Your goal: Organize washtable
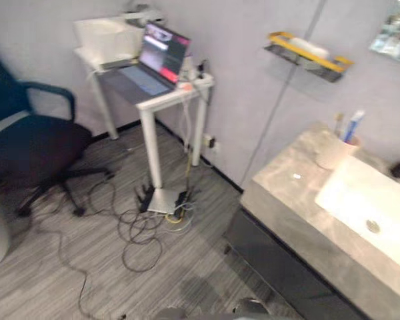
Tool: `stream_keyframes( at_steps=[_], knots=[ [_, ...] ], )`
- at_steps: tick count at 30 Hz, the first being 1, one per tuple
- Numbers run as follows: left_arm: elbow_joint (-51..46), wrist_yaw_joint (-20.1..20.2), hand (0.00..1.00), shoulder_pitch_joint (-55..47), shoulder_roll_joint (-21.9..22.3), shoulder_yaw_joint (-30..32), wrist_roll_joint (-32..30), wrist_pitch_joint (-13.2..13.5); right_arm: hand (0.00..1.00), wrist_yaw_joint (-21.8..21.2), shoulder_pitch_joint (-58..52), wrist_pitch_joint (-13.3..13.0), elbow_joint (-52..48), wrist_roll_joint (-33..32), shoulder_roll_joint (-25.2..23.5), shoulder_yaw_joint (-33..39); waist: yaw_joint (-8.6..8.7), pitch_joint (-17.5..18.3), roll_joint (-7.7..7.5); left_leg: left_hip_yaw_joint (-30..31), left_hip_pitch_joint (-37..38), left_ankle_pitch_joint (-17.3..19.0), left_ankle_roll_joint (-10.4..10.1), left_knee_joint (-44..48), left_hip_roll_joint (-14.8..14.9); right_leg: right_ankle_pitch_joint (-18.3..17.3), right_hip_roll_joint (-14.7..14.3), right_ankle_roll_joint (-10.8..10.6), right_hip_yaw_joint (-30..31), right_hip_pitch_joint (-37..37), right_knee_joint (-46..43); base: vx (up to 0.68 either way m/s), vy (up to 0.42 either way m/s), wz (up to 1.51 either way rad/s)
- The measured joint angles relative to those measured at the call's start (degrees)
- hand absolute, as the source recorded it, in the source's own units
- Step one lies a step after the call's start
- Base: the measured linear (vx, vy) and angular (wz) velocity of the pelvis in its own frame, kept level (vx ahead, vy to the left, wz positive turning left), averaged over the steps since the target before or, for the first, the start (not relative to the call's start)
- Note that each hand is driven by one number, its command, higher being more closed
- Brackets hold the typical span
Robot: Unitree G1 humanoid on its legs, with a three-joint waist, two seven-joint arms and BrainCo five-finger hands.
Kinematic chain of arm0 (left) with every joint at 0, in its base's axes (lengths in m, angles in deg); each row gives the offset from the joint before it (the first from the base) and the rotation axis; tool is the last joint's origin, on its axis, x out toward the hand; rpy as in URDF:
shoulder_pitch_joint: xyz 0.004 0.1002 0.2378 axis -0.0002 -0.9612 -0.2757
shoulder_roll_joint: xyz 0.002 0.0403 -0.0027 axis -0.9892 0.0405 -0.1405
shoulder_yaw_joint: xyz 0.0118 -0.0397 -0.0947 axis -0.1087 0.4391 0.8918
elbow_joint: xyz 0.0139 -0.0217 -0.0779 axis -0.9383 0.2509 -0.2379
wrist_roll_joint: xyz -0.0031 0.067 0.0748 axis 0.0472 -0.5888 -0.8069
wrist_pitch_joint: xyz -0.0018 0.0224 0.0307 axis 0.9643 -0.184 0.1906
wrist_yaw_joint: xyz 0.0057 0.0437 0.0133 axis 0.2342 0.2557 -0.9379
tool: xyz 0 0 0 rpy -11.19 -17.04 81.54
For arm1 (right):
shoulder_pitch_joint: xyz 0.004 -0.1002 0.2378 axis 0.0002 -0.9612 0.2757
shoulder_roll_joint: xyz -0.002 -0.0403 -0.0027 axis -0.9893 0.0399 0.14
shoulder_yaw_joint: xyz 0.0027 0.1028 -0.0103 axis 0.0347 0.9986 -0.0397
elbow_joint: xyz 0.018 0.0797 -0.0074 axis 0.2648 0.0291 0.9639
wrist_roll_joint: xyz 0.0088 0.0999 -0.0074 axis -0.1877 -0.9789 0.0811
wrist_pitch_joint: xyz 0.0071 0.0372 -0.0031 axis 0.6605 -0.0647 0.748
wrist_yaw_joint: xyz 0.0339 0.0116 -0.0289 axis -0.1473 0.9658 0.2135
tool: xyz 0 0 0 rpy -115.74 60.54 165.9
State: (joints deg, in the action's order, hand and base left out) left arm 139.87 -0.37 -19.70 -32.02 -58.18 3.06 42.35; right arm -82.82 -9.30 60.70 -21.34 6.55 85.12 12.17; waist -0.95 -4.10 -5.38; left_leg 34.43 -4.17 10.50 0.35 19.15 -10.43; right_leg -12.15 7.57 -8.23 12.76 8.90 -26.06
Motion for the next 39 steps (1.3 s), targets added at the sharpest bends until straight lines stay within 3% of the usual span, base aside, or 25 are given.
stream_keyframes(
  at_steps=[1, 2, 3, 4, 5, 6, 10, 13, 15, 17, 18, 19, 20, 21, 22, 23, 24, 25, 26, 27, 29, 30, 31, 34, 39],
  knots=[
    [-0.4, 0.0, 0.0, 0.0, -0.1, 0.0, 0.0, 0.1, 0.0, 0.0, -0.2, 0.0, 0.0, 0.0, -0.3, 0.0, 0.06, 0.2, -0.55, 1.0, 0.0, 0.2, -0.3, 0.1, -0.8, 1.5, 0.9, 1.0, -2.1, -1.1, 3.0, 0.2, -0.292, 1.32],
    [-0.6, -0.6, 0.0, 0.3, 0.3, -0.1, 0.0, 0.1, 0.0, -0.1, 0.1, 0.0, -0.2, 0.4, 0.2, 0.2, -0.5, 0.3, -0.08, 1.9, -0.2, 1.1, -1.0, -0.4, -0.2, -0.7, 2.1, 0.8, -6.1, -3.5, 5.5, 0.14, -0.318, 1.31],
    [-0.5, -0.9, 0.0, 0.6, 1.1, 0.0, 0.1, 0.1, 0.0, -0.2, 0.3, -0.2, -0.7, 0.5, 1.0, 0.4, -0.45, 0.2, 0.53, -1.5, -1.7, 2.1, -0.3, -0.5, 3.1, -0.9, 1.9, 1.2, -10.2, -4.9, 6.7, 0.11, -0.37, 1.49],
    [-0.2, -0.9, 0.0, 0.8, 1.7, 0.0, 0.2, 0.1, 0.0, 0.1, 0.6, -0.5, -1.0, 0.5, 1.7, 0.6, 0.25, 0.1, 1.8, -4.3, -2.6, 1.7, -1.0, -0.2, 5.5, -1.2, 1.7, 1.8, -13.3, -5.7, 6.8, 0.04, -0.279, 1.27],
    [0.0, -0.9, 0.0, 0.9, 2.2, -0.1, 0.3, 0.1, 0.0, 0.0, 0.7, -0.4, -1.1, 0.6, 2.4, 0.5, 0.28, -0.1, 2.74, -5.5, -3.1, 0.7, -2.3, -0.4, 6.9, -1.4, 1.4, 2.1, -14.9, -6.4, 6.7, 0.03, -0.185, 1.32],
    [0.0, -0.9, 0.0, 0.7, 3.0, -0.1, 2.3, 0.1, 0.0, 0.1, 1.3, -0.5, -0.6, 0.7, 3.5, 0.5, 0.14, -0.2, 3.89, -6.7, -3.6, -0.8, -5.3, -1.2, 7.6, -2.2, 1.4, 2.4, -17.9, -7.9, 6.4, 0.02, -0.091, 1.05],
    [-0.1, -0.7, 0.0, 0.3, 2.6, -0.1, 6.4, 0.6, 0.0, 0.7, 3.4, -0.6, 0.7, 1.7, 3.1, 0.4, -0.38, -0.2, 3.18, -10.4, -4.1, -4.1, -5.3, -1.9, 7.5, -3.4, 1.3, 2.8, -21.2, -9.8, 6.2, -0.02, -0.065, 0.76],
    [0.4, -0.8, 0.0, 0.5, 1.6, -1.5, 6.4, 0.6, 0.0, 0.9, 4.4, -0.7, 1.0, 1.3, 2.9, 0.5, 0.33, -0.5, 2.97, -7.6, -3.9, -8.4, -6.1, -7.6, 7.5, -4.9, 0.9, 3.4, -23.8, -9.8, 7.0, -0.15, -0.052, 0.58],
    [0.8, -0.8, 0.0, 1.4, 1.3, -2.4, 6.4, 0.6, 0.0, 1.0, 4.5, -1.0, 0.9, 1.4, 2.9, 0.5, 0.18, -1.2, 3.08, -7.6, -4.2, -9.6, -4.7, -11.3, 8.1, -5.2, 0.7, 3.5, -26.5, -10.5, 7.6, -0.18, -0.065, 1.23],
    [0.5, -0.7, 0.0, 1.4, 1.3, -2.3, 6.4, 0.6, 0.0, 1.2, 5.0, -1.1, 0.6, 1.7, 2.7, 0.5, 0.26, -1.9, 2.99, -12.9, -5.0, -8.9, -2.0, -12.7, 9.2, -5.3, 0.8, 3.8, -29.3, -12.9, 8.9, -0.14, -0.014, 1.59],
    [0.4, -0.8, 0.0, 1.7, 1.3, -2.3, 6.7, 0.7, 0.0, 1.2, 5.0, -1.2, 0.6, 2.2, 2.7, 0.6, 0.34, -1.9, 2.28, -19.7, -7.3, -9.0, -1.7, -9.1, 9.9, -5.0, 2.5, 4.6, -32.8, -14.1, 8.8, -0.08, 0.094, 1.39],
    [0.4, -0.8, 0.0, 1.9, 1.4, -2.3, 7.0, 0.7, 0.0, 1.2, 5.0, -1.3, 0.8, 2.4, 2.9, 0.6, 0.25, -2.0, 2.5, -25.0, -9.2, -8.8, -1.4, -5.4, 10.6, -5.0, 3.2, 4.4, -35.1, -14.4, 8.2, -0.05, 0.172, 1.59],
    [0.4, -0.9, 0.0, 1.9, 1.7, -2.3, 7.9, 0.7, 0.0, 1.2, 5.3, -1.3, 1.0, 2.7, 3.4, 0.8, 0.03, -2.3, 3.02, -36.2, -11.4, -7.8, 0.4, 3.8, 12.4, -5.2, 4.3, 4.3, -38.5, -14.9, 6.6, 0.01, 0.169, 1.42],
    [0.5, -1.0, 0.0, 1.5, 1.8, -2.4, 8.0, 0.6, 0.0, 1.2, 6.2, -1.1, 0.9, 2.7, 3.7, 1.3, 0.56, -3.1, 4.88, -44.7, -11.9, -5.3, 3.3, 6.4, 13.9, -5.9, 3.4, 3.8, -39.6, -14.9, 3.2, 0.03, 0.13, 1.55],
    [0.3, -0.9, 0.0, 1.9, 1.4, -2.9, 8.3, 0.6, 0.0, 1.2, 7.3, -1.1, 1.5, 2.8, 4.2, 2.1, 0.96, -4.4, 5.18, -43.5, -12.6, -6.4, 4.1, 5.5, 13.0, -6.8, 3.2, 5.4, -37.3, -13.6, 1.9, -0.04, 0.084, 1.91],
    [1.2, -0.8, 0.0, 3.4, 0.7, -3.1, 8.3, 0.7, 0.0, 1.3, 8.3, -0.5, 3.5, 3.0, 3.3, 2.5, 2.57, -3.9, 3.04, -39.5, -11.2, -11.1, 4.1, -3.2, 9.5, -6.6, 0.1, 8.4, -33.1, -12.5, 8.9, -0.04, 0.059, 1.98],
    [1.8, -0.7, 0.0, 4.5, -0.1, -3.0, 8.1, 0.6, 0.0, 1.4, 8.5, -0.6, 4.0, 3.1, 2.9, 2.6, 3.8, -4.4, 2.62, -43.6, -11.5, -9.0, 4.1, -0.7, 9.8, -3.2, -0.1, 8.6, -33.7, -13.6, 11.7, 0.0, 0.038, 1.99],
    [3.4, -1.0, 0.0, 4.7, -0.7, -3.7, 7.6, -0.1, 0.0, 1.8, 8.6, -1.0, 4.8, 3.8, 2.8, 2.9, 2.46, -4.6, 2.46, -52.7, -10.1, -1.6, 4.4, 9.8, 14.1, -1.2, 1.8, 4.6, -37.9, -14.9, 12.0, 0.07, 0.058, 1.64],
    [4.6, -1.6, 0.0, 3.9, -0.3, -4.5, 7.1, -0.1, 0.0, 1.8, 8.7, -1.1, 4.3, 4.4, 3.3, 3.6, 2.78, -5.2, 3.78, -56.1, -5.6, 1.6, 1.9, 7.2, 16.4, -1.0, 2.4, 4.0, -41.7, -16.3, 11.3, 0.05, 0.102, 1.41],
    [4.9, -1.7, 0.0, 4.1, 0.1, -5.4, 6.2, -0.5, 0.0, 1.9, 9.1, -1.1, 4.2, 4.7, 3.6, 4.5, 3.43, -5.5, 4.65, -56.6, -4.7, 1.9, 2.4, 4.9, 15.1, -1.0, 2.5, 3.8, -43.6, -16.9, 11.1, 0.02, 0.176, 1.49],
    [4.9, -1.4, 0.0, 3.9, -0.4, -6.8, 4.7, -0.7, 0.0, 1.8, 9.0, -0.8, 4.6, 5.2, 3.7, 5.5, 3.01, -5.7, 4.84, -54.9, -3.0, -0.4, 3.8, -1.0, 11.0, -1.2, 4.4, 3.3, -47.7, -18.3, 12.0, 0.01, 0.164, 1.19],
    [5.1, -0.6, 0.0, 3.6, -0.5, -6.8, 4.0, -0.8, 0.0, 1.8, 9.0, -0.5, 4.5, 5.5, 3.5, 5.6, 3.12, -5.2, 4.13, -52.5, -1.7, -2.7, 4.4, -4.4, 8.2, -1.1, 5.1, 3.5, -49.4, -19.7, 12.9, -0.02, 0.124, 1.12],
    [5.5, -0.4, 0.0, 3.6, -0.6, -7.5, 3.4, -1.1, 0.0, 1.8, 8.9, -0.3, 4.6, 5.7, 3.7, 5.6, 3.17, -4.4, 4.61, -50.1, -1.3, -4.8, 5.3, -7.5, 6.3, -0.9, 5.9, 3.7, -50.6, -19.8, 12.9, -0.03, 0.118, 1.09],
    [6.5, 0.7, 0.0, 3.3, -0.7, -9.2, 3.4, -1.2, 0.0, 1.5, 8.9, 0.1, 4.5, 7.4, 3.9, 5.6, 3.05, -3.9, 5.09, -45.9, 0.2, -8.5, 5.9, -14.1, 3.4, -1.0, 7.8, 3.6, -52.2, -19.1, 9.8, -0.1, 0.087, 0.84],
    [6.7, 1.7, 0.0, 2.3, -0.8, -9.3, 4.4, -1.5, 0.0, 1.8, 8.8, 0.4, 4.6, 9.3, 4.0, 5.2, 2.52, -3.4, 5.07, -42.9, 0.4, -9.9, 4.8, -16.5, 1.8, -1.7, 8.3, 2.4, -54.0, -20.1, 9.6, -0.13, -0.001, 0.45]
  ],
)
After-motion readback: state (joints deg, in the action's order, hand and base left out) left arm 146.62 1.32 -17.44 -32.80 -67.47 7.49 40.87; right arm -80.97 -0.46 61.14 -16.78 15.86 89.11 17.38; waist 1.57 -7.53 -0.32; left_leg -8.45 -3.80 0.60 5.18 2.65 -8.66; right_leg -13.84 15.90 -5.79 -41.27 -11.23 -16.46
